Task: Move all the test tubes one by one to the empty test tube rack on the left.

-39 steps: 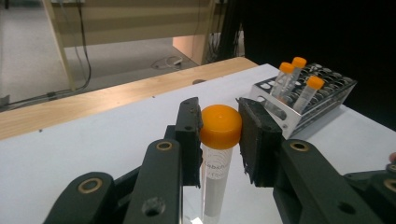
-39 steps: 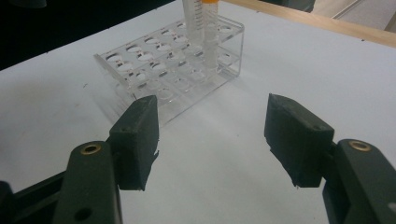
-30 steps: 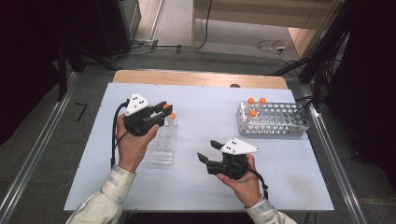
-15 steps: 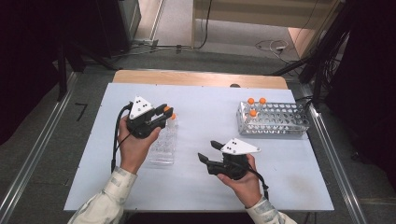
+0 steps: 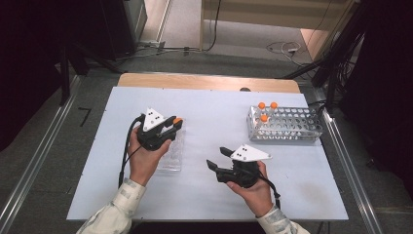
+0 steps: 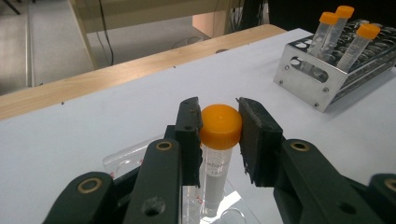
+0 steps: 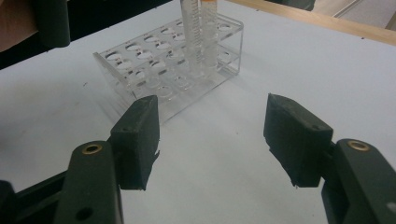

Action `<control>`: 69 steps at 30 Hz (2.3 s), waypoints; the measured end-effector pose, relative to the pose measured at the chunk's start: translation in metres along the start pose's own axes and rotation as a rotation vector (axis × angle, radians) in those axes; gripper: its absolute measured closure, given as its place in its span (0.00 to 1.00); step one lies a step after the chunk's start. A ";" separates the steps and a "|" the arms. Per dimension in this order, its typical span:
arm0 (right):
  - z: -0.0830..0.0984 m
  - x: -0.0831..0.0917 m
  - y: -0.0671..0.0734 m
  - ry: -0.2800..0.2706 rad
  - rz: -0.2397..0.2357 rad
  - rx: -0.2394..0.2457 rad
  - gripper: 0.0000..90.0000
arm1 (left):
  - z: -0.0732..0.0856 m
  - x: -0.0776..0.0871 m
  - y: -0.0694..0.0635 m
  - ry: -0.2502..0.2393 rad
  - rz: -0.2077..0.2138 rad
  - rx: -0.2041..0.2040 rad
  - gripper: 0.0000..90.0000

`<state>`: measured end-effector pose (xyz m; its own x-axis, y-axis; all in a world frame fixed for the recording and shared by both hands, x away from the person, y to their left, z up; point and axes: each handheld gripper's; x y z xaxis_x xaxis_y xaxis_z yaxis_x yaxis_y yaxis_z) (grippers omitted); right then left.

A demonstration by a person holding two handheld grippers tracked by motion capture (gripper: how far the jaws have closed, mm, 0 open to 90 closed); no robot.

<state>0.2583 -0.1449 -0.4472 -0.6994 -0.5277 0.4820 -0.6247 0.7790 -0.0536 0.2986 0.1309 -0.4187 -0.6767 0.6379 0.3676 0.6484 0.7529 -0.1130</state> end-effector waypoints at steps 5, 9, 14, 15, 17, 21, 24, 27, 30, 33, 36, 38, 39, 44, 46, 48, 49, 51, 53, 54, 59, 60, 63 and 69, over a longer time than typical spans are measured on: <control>0.000 0.000 0.001 0.000 -0.003 0.002 0.38 | 0.001 0.001 -0.001 0.001 0.001 0.002 0.78; 0.000 0.000 0.001 0.000 -0.002 0.002 0.38 | 0.000 0.001 -0.002 0.002 0.022 0.018 0.70; 0.000 0.000 0.001 0.000 -0.002 0.001 0.38 | 0.000 0.003 -0.004 -0.014 0.026 0.025 0.64; 0.000 0.000 0.000 0.000 -0.002 0.001 0.38 | 0.000 0.004 -0.005 -0.017 0.022 0.027 0.61; 0.000 0.000 0.000 0.000 -0.001 -0.002 0.38 | -0.001 0.005 -0.005 -0.018 0.028 0.041 0.55; 0.000 0.000 -0.002 0.000 0.003 -0.003 0.38 | 0.000 0.011 -0.008 -0.045 0.031 0.080 0.37; 0.000 0.000 -0.004 0.001 0.010 -0.005 0.38 | 0.003 0.015 -0.010 -0.056 0.030 0.096 0.29; 0.001 0.001 -0.007 0.000 0.020 -0.009 0.38 | 0.008 0.017 -0.013 -0.052 0.032 0.101 0.26; 0.001 0.001 -0.013 0.000 0.036 -0.017 0.37 | 0.012 0.020 -0.015 -0.051 0.035 0.107 0.24; 0.001 0.003 -0.022 -0.001 0.057 -0.037 0.36 | 0.012 0.024 -0.016 -0.055 0.039 0.108 0.23; 0.001 0.005 -0.030 -0.007 0.084 -0.047 0.31 | 0.012 0.028 -0.017 -0.062 0.047 0.119 0.23; 0.001 0.006 -0.036 -0.008 0.107 -0.062 0.23 | 0.013 0.030 -0.018 -0.065 0.053 0.122 0.23; 0.001 0.006 -0.039 -0.011 0.121 -0.064 0.22 | 0.013 0.031 -0.019 -0.066 0.055 0.125 0.23; 0.003 0.008 -0.056 -0.016 0.186 -0.089 0.18 | 0.014 0.032 -0.020 -0.066 0.059 0.129 0.23; 0.004 0.009 -0.063 -0.018 0.213 -0.106 0.18 | 0.015 0.032 -0.020 -0.061 0.052 0.133 0.23; 0.006 0.010 -0.068 -0.021 0.247 -0.119 0.18 | 0.015 0.032 -0.019 -0.062 0.050 0.141 0.23; 0.006 0.009 -0.071 -0.019 0.256 -0.125 0.18 | 0.016 0.032 -0.018 -0.059 0.049 0.141 0.23; 0.008 0.009 -0.077 -0.019 0.277 -0.139 0.18 | 0.016 0.032 -0.018 -0.060 0.050 0.143 0.23; 0.008 0.009 -0.082 -0.021 0.300 -0.150 0.19 | 0.016 0.032 -0.019 -0.056 0.049 0.141 0.22; 0.009 0.009 -0.085 -0.019 0.314 -0.158 0.20 | 0.016 0.032 -0.019 -0.055 0.049 0.141 0.22; 0.010 0.005 -0.097 -0.018 0.369 -0.171 0.23 | 0.017 0.031 -0.019 -0.051 0.055 0.141 0.21; 0.010 0.004 -0.100 -0.017 0.378 -0.174 0.24 | 0.017 0.031 -0.019 -0.050 0.056 0.139 0.21; 0.010 0.000 -0.108 -0.017 0.414 -0.171 0.28 | 0.017 0.032 -0.018 -0.058 0.056 0.144 0.22; 0.008 -0.009 -0.119 -0.031 0.443 -0.157 0.42 | 0.017 0.032 -0.016 -0.061 0.056 0.149 0.22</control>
<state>0.3361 -0.2358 -0.4515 -0.8984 -0.1406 0.4160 -0.2050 0.9721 -0.1142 0.2607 0.1422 -0.4208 -0.6642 0.6845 0.3006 0.6294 0.7290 -0.2692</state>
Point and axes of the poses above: each handheld gripper's, and its own axes: x roughly backward along the jaws, z roughly out of its underside, y roughly to its left, and after that the axes turned 13 degrees about z, right-handed
